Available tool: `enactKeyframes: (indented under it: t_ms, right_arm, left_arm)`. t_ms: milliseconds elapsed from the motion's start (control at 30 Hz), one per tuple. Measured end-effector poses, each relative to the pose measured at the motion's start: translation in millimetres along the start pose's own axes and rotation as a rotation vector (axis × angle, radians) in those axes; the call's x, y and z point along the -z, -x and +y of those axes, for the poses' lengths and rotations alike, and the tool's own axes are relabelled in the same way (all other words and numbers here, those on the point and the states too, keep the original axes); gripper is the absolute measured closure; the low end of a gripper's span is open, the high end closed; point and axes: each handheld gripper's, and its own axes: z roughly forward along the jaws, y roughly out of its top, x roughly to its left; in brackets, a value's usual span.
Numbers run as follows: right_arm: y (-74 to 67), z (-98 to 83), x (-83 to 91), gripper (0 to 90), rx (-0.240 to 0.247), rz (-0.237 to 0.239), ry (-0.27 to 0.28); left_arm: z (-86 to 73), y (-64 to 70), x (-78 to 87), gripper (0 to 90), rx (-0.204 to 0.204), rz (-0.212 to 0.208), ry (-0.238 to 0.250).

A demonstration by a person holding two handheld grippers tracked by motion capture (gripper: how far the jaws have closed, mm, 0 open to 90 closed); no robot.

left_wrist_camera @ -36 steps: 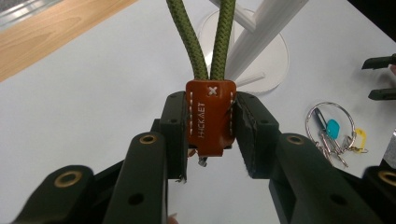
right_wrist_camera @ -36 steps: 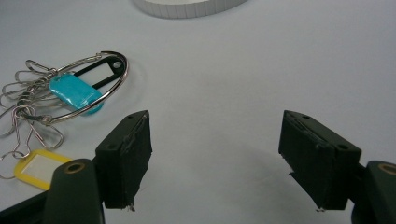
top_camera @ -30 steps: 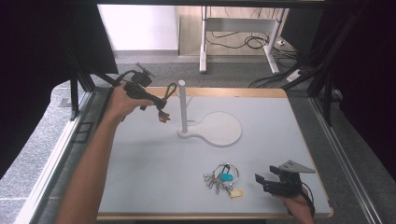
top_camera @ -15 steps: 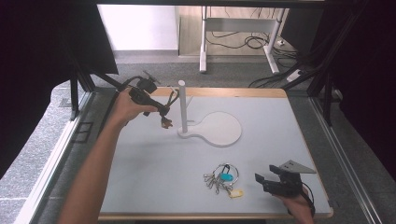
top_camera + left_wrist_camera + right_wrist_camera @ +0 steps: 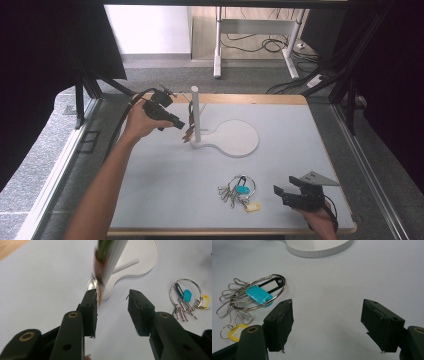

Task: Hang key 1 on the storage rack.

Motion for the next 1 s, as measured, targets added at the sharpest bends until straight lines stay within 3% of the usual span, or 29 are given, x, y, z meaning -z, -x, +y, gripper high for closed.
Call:
enactKeyframes:
  t_ms: [133, 333, 367, 467, 500, 700, 1000]
  right_arm:
    - [-0.5, 0.8, 1.1, 26.4, 0.003, 0.001, 0.003]
    - [-2.8, 3.9, 5.2, 26.2, 0.021, 0.018, 0.034]
    - [-3.7, 5.4, 7.0, 25.9, 0.019, 0.027, 0.04]
    - [-4.7, 7.1, 8.6, 26.8, 0.006, 0.036, 0.045]
    - [-5.7, 8.5, 9.8, 28.1, 0.012, 0.042, 0.051]
    - [-10.1, 9.9, 9.9, 29.2, 0.044, 0.053, 0.047]
    - [-17.0, 9.0, 4.7, 29.7, 0.108, 0.061, 0.021]
  left_arm:
    - [-10.8, 7.2, 3.7, 53.5, -0.011, 0.024, 0.023]
    - [-36.3, 22.6, 11.7, 47.4, -0.014, 0.012, 0.082]
    - [-44.1, 30.2, 14.2, 47.0, -0.022, 0.012, 0.097]
    - [-51.3, 38.0, 15.7, 45.7, -0.033, 0.009, 0.103]
    - [-58.4, 45.6, 16.6, 45.6, -0.047, 0.008, 0.109]
    - [-78.2, 59.7, 15.8, 44.6, -0.061, 0.004, 0.124]
    - [-123.3, 70.9, 0.0, 43.7, -0.018, 0.002, 0.141]
